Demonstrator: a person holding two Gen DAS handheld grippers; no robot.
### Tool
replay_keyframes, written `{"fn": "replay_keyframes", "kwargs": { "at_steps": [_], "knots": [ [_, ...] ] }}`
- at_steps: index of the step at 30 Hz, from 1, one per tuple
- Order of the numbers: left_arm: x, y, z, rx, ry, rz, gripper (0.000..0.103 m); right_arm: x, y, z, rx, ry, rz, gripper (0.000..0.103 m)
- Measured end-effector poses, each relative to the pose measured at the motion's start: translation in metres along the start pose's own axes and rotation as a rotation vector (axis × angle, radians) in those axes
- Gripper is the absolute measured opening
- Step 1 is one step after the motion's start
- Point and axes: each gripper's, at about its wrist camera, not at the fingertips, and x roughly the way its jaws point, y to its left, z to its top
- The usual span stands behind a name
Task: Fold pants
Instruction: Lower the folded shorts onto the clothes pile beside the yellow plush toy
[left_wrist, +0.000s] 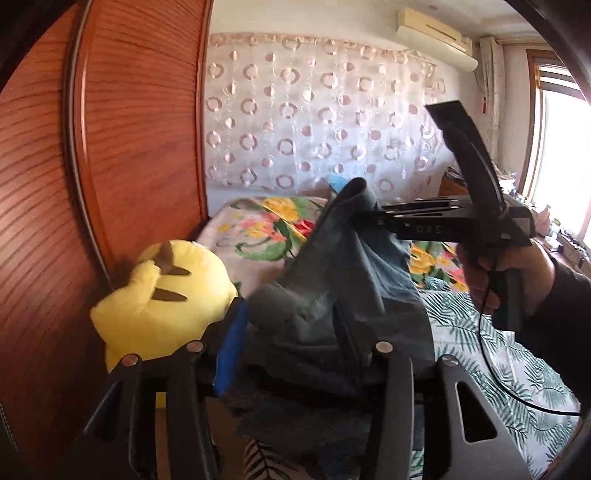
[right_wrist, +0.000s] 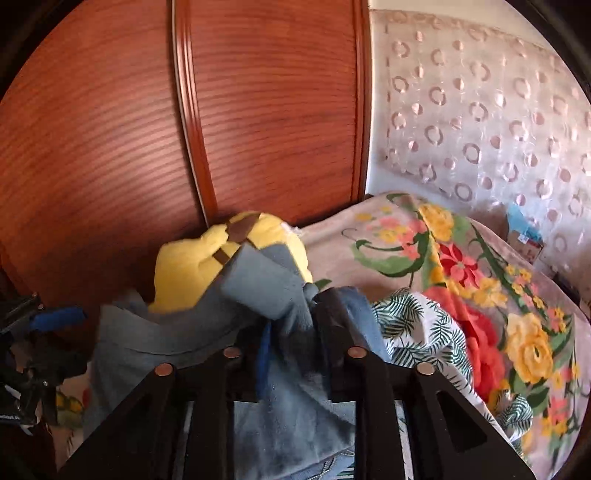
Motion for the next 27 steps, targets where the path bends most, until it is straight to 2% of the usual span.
{"fn": "replay_keyframes", "kwargs": {
  "at_steps": [3,8,12,15,18,20,23,27],
  "knots": [
    [-0.001,-0.002,0.005,0.017,-0.001,0.000,0.054,-0.012,-0.001,0.001,0.003,-0.026,-0.010,0.029],
    [0.011,-0.008,0.004,0.044,0.032,-0.013,0.056,-0.024,0.002,-0.007,0.000,-0.043,-0.018,0.042],
    [0.023,-0.010,-0.006,0.053,0.080,-0.008,0.056,-0.029,0.009,-0.022,-0.002,-0.065,-0.032,0.042],
    [0.027,-0.011,-0.014,0.058,0.106,0.005,0.056,-0.030,0.011,-0.035,0.002,-0.055,0.003,0.042],
    [0.031,-0.011,-0.021,0.056,0.123,0.009,0.056,-0.023,0.010,-0.045,0.005,-0.030,0.021,0.040],
    [0.032,-0.012,-0.023,0.051,0.129,0.011,0.056,-0.015,0.006,-0.048,0.013,-0.013,0.004,0.039],
    [0.034,-0.012,-0.027,0.046,0.140,0.014,0.056,0.003,-0.009,-0.044,0.054,0.001,-0.025,0.039],
    [0.036,-0.012,-0.029,0.039,0.147,0.015,0.056,0.032,-0.021,-0.038,0.140,0.027,-0.009,0.039]
  ]
}}
